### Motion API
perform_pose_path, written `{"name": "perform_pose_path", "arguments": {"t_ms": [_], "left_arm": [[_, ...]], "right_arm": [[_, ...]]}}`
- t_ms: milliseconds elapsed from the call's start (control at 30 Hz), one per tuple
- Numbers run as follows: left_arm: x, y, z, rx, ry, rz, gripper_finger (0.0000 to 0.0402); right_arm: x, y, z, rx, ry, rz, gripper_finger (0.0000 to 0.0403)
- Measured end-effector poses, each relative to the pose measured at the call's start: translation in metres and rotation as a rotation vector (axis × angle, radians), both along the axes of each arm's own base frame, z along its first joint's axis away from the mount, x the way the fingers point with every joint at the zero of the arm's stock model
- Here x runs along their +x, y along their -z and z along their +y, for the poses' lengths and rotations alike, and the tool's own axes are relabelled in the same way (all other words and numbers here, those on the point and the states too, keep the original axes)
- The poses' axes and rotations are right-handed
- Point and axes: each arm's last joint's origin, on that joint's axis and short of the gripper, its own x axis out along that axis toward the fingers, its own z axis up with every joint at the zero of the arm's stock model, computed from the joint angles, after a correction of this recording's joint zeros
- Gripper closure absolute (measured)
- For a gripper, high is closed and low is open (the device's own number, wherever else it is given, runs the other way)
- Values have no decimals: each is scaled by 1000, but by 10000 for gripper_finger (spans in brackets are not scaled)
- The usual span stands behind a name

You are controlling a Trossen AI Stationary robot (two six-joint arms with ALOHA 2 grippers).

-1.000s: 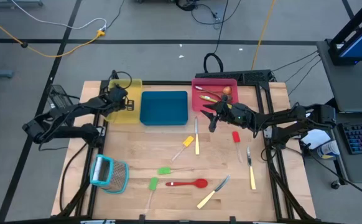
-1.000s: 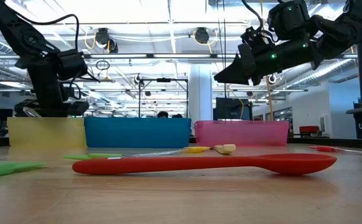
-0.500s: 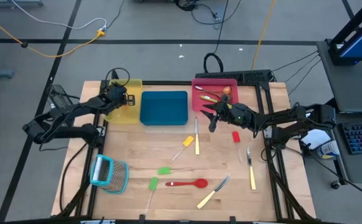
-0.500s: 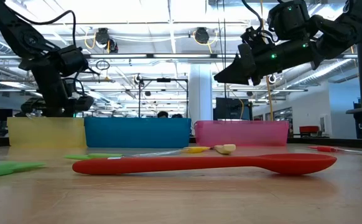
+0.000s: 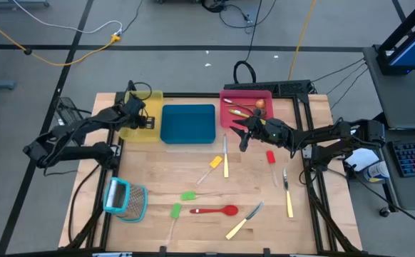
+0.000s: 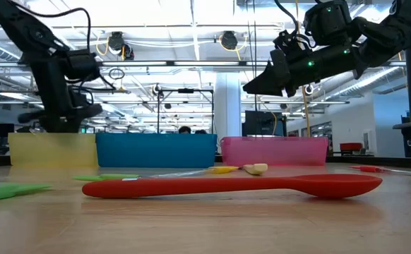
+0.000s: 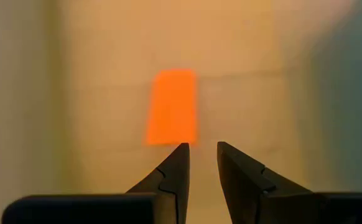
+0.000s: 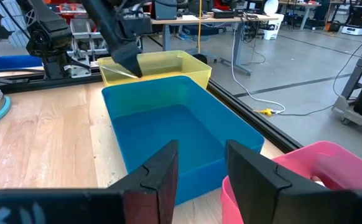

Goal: Pick & Place Kitchen Items
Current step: Put the orange spatula into the yellow bin

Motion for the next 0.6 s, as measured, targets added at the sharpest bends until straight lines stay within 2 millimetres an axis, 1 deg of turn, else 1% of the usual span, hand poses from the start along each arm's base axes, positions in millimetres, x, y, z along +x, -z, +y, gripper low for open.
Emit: {"name": "perform_pose_path", "arguments": {"t_ms": [100,200,267,367,600], "left_arm": [[-4,-10,-6,-43,-19,90,314],[-4,-22,-12,-79,-30,117,314],[-3,-26,-17,-109,-26,138,314],[-3,-27,-23,-146,-27,165,314],[1,-22,-30,-155,-17,164,314]], "right_arm": [[0,0,0,5,1,-3,275],[0,0,0,8,1,-3,275],[0,0,0,18,3,-7,275],[0,1,0,25,4,-4,275],[0,2,0,53,6,2,275]]}}
